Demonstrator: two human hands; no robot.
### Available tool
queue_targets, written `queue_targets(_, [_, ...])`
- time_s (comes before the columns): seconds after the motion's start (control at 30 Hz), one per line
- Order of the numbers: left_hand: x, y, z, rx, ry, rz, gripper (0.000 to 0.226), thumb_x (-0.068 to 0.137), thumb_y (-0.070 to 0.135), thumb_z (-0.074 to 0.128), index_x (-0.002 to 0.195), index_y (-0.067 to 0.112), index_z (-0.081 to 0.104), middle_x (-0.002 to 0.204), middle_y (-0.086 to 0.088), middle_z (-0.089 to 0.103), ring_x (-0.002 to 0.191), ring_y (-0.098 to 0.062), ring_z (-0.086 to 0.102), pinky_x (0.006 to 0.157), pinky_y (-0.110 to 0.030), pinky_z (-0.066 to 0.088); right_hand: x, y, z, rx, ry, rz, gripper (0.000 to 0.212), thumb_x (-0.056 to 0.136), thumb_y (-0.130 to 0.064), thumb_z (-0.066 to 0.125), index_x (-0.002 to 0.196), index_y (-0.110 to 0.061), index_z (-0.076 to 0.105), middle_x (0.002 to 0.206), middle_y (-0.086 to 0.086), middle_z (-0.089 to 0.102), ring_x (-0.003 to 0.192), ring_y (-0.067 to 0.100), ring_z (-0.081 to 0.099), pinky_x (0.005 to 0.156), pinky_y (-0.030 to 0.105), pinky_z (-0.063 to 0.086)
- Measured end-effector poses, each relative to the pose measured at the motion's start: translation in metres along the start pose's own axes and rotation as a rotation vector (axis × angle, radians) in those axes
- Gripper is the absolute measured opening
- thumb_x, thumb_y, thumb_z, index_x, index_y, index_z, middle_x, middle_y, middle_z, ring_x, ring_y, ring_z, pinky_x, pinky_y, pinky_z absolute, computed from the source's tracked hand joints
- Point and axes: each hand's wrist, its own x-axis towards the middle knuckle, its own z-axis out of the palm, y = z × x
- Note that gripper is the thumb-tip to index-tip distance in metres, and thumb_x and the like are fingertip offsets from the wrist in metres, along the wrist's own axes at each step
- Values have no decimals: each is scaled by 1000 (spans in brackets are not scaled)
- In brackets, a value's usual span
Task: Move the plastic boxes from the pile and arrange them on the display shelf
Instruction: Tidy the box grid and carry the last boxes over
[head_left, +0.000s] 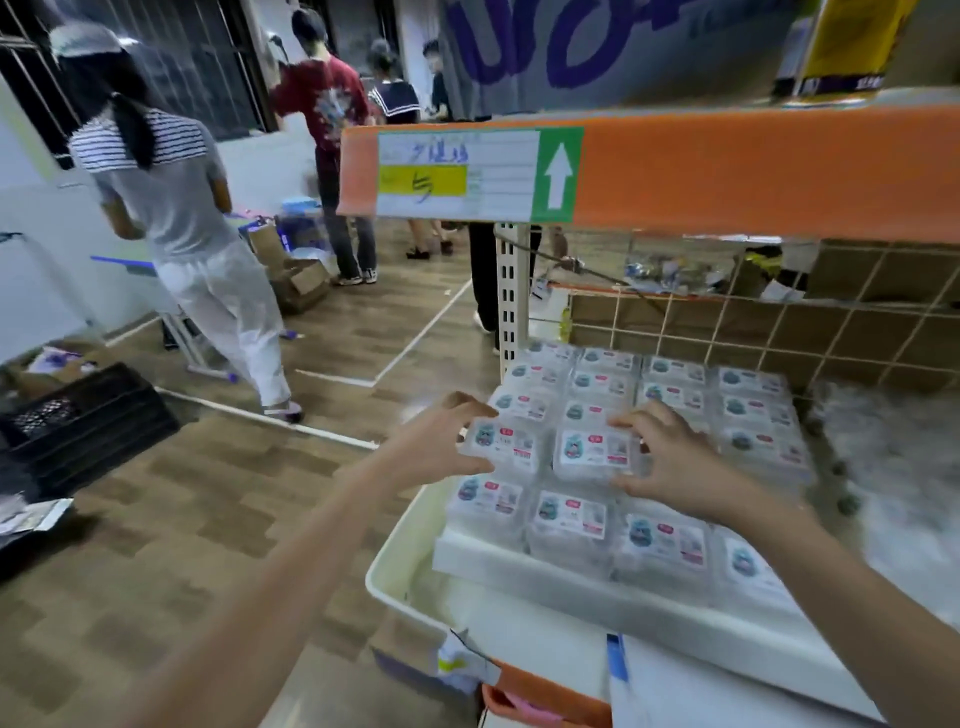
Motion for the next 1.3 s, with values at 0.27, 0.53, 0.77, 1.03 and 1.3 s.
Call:
queue_targets(0.27, [4, -8, 9, -68, -19, 58, 54, 79, 33, 74, 128, 21, 55, 130, 4, 44, 109, -17, 55, 94, -30, 47, 0, -14, 18, -2, 40, 70, 67, 87, -41, 63, 144, -22, 33, 143, -2, 27, 131, 15, 28, 108, 26, 25])
queue_targets(0.53, [0, -9, 8, 75, 18, 122, 55, 84, 42, 65, 134, 25, 49, 136, 3, 45, 124, -14, 41, 98, -23, 33, 0, -18, 29, -18, 87, 93, 60, 90, -38, 60, 143, -21, 37, 146, -2, 28, 135, 17, 21, 113, 30, 22])
queue_targets(0.77, [14, 20, -6, 225, 51, 217, 54, 88, 53, 55, 135, 29, 47, 139, 2, 43, 130, -20, 33, 104, -33, 36, -15, -11, 5, -85, 109, 41, 57, 91, -40, 57, 142, -26, 37, 140, -6, 33, 132, 13, 27, 108, 23, 23])
queue_targets(1.03, [46, 143, 13, 311, 47, 464, 53, 91, 54, 47, 136, 27, 47, 140, -1, 43, 131, -23, 34, 105, -35, 31, -72, 35, -46, -295, 84, 130, 37, 94, -28, 44, 125, -13, 58, 131, 10, 52, 116, 28, 51, 95, 38, 46])
queue_targets(1.3, [41, 270, 60, 261, -82, 654, 49, 88, 50, 55, 128, 20, 54, 123, -7, 55, 111, -27, 51, 90, -37, 45, -177, 99, -87, -271, 216, 347, 46, 91, -30, 60, 134, -18, 50, 140, 4, 42, 126, 23, 43, 105, 32, 34])
